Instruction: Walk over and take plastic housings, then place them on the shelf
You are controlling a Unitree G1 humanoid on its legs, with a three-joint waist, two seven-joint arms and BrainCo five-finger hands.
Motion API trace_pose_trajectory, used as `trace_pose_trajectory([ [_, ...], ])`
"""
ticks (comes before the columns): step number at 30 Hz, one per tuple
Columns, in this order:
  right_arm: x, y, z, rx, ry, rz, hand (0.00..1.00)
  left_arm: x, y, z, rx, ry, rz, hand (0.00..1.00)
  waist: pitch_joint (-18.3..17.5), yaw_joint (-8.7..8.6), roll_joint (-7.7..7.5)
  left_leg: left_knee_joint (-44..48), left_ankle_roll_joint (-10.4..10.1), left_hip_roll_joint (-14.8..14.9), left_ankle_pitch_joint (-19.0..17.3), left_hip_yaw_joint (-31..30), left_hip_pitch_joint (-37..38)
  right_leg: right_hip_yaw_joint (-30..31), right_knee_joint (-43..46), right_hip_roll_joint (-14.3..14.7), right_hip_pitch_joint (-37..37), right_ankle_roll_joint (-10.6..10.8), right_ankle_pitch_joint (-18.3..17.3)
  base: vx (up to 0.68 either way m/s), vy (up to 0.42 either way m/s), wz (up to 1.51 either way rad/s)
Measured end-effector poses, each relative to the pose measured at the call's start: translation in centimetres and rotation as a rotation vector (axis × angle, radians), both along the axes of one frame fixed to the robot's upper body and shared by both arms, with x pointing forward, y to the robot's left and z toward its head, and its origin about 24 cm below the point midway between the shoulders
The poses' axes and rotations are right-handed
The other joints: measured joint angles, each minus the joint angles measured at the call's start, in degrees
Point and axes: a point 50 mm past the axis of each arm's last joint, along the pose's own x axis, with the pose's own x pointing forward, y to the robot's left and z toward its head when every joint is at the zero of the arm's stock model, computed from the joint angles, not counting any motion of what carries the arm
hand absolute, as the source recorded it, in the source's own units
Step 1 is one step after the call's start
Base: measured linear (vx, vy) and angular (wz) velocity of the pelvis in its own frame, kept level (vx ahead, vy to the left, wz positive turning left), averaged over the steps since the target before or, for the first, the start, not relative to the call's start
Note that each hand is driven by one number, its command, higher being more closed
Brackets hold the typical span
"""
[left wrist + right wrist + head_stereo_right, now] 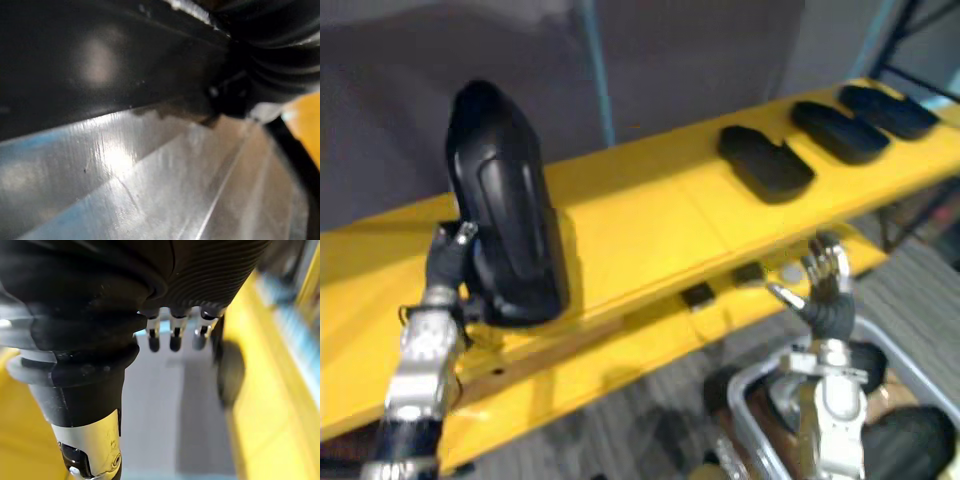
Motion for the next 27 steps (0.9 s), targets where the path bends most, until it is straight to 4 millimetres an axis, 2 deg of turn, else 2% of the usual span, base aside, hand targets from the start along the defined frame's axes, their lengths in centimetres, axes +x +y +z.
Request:
trace_pose_trajectory([
  [1, -0.3, 0.0, -0.4, 0.003, 0.021, 0.001, 0.0, 0.4, 0.4, 0.1, -0.015, 0.012, 0.011, 1.0, -0.01, -0.48, 0.0, -0.05, 0.0, 0.14, 0.0, 0.94, 0.16, 0.73, -0.16, 0.25, -0.31, -0.06, 0.23, -0.02, -0.01, -0.69],
  [2, -1.0, -0.1, -1.2, 0.019, 0.067, 0.008, 0.0, 1.5, 1.0, 1.1, -0.044, 0.023, 0.026, 1.0, -0.03, -1.8, -0.04, -0.03, -0.01, 0.41, -0.05, 2.86, 0.2, 2.69, -0.36, 0.86, -1.38, -0.28, 0.78, -0.01, -0.009, -0.6],
  [5, -2.0, 0.1, -2.2, 0.022, 0.117, 0.026, 0.0, 3.4, 1.6, 2.6, -0.099, 0.051, 0.057, 1.0, -0.06, -3.57, 0.08, -0.24, -0.19, 0.73, 0.04, 6.27, 1.17, 5.66, -1.45, 1.82, -1.97, -0.36, 1.5, 0.03, -0.019, -0.55],
  [10, -2.6, 0.0, -2.7, 0.04, 0.138, 0.022, 0.0, 4.9, 1.9, 2.2, -0.181, 0.168, 0.151, 1.0, -0.05, -6.28, 0.13, -0.59, -0.45, 0.92, 0.2, 10.33, 1.86, 7.55, -1.89, 2.48, -2.61, -0.43, 1.54, 0.02, -0.017, -0.24],
  [17, -2.7, 0.8, -3.2, 0.074, 0.153, 0.05, 0.0, 5.1, 2.4, 0.9, -0.203, 0.312, 0.318, 1.0, 0.42, -8.09, 0.67, -0.1, -0.5, 1.18, 0.23, 11.79, -0.14, 9.22, -1.08, 2.96, -6.06, -0.57, 1.57, -0.03, -0.024, -0.14],
  [20, -2.4, 1.1, -3.1, 0.1, 0.145, 0.05, 0.0, 4.8, 3.1, 0.5, -0.251, 0.339, 0.419, 1.0, 2.37, -8.33, 0.49, 1.35, -0.51, 1.33, 0.2, 13.32, -0.45, 10.47, -0.55, 2.93, -6.73, -0.69, 1.62, -0.07, -0.02, -0.17],
  [21, -2.4, 1.2, -3.2, 0.102, 0.146, 0.05, 0.0, 4.6, 3.5, 0.6, -0.27, 0.331, 0.451, 1.0, 2.9, -8.67, 0.7, 1.67, -0.55, 1.46, 0.14, 13.38, -0.99, 10.65, -0.13, 2.97, -7.49, -0.8, 1.56, -0.13, -0.05, -0.05],
  [23, -2.3, 1.2, -3.1, 0.116, 0.143, 0.038, 0.0, 4.8, 3.9, 2.0, -0.31, 0.283, 0.497, 1.0, 4.82, -9.16, 0.79, 2.12, -0.6, 1.7, 0.05, 13.41, -1.48, 10.72, 0.35, 3.09, -8.06, -0.92, 1.59, -0.12, -0.049, -0.02],
  [27, -2.1, 1.7, -3.2, 0.132, 0.143, 0.049, 0.0, 4.6, 4.6, 2.7, -0.316, 0.263, 0.545, 1.0, 5.69, -9.38, 0.85, 3.65, -0.59, 2.62, -1.02, 14.61, -2.49, 11.7, 1.04, 3.75, -9.54, -1.19, 1.81, -0.09, -0.04, -0.15],
])
